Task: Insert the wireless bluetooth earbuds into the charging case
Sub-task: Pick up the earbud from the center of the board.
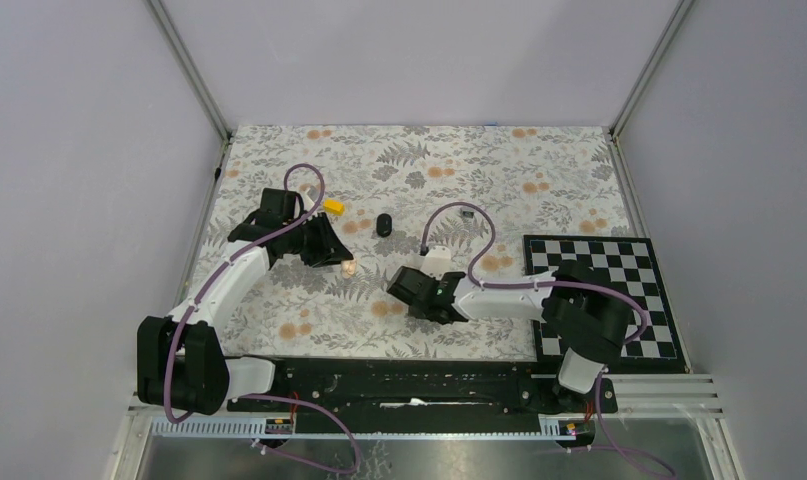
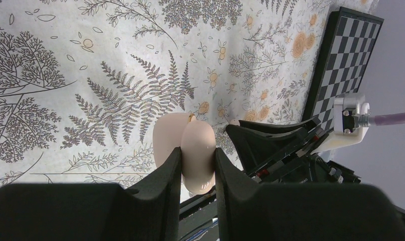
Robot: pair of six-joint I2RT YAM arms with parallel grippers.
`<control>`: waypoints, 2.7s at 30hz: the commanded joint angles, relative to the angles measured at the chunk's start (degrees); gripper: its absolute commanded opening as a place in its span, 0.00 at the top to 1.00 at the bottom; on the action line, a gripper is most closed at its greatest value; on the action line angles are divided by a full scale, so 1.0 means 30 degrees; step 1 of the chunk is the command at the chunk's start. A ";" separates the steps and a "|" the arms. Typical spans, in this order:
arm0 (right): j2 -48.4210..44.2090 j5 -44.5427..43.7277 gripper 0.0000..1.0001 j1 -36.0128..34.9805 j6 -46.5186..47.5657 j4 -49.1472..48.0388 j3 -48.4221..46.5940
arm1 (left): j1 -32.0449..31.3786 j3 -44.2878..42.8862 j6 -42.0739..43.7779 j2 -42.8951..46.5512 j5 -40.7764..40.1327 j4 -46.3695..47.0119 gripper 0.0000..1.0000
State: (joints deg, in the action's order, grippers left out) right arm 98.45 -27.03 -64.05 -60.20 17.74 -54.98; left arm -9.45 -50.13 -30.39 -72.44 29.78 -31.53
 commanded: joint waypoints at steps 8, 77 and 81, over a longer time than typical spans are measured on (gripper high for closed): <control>0.1753 -0.1172 0.61 0.0095 0.1527 0.1054 -0.2463 | -0.0072 0.0215 0.0375 0.0789 0.0289 0.0549 1.00; 0.2685 -0.0006 1.00 0.0081 0.5201 0.2357 -0.4492 | -0.0146 0.0468 0.0791 0.0229 0.1277 0.0603 1.00; 0.1027 -0.0260 1.00 0.0256 0.6812 0.0379 -0.3095 | -0.0408 0.0978 0.1115 -0.0899 0.4075 0.1120 1.00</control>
State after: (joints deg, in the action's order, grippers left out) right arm 107.24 -26.35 -63.99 -44.27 23.05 -67.09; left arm -9.93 -49.01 -28.84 -72.66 32.86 -31.33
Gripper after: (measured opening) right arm 0.055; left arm 0.270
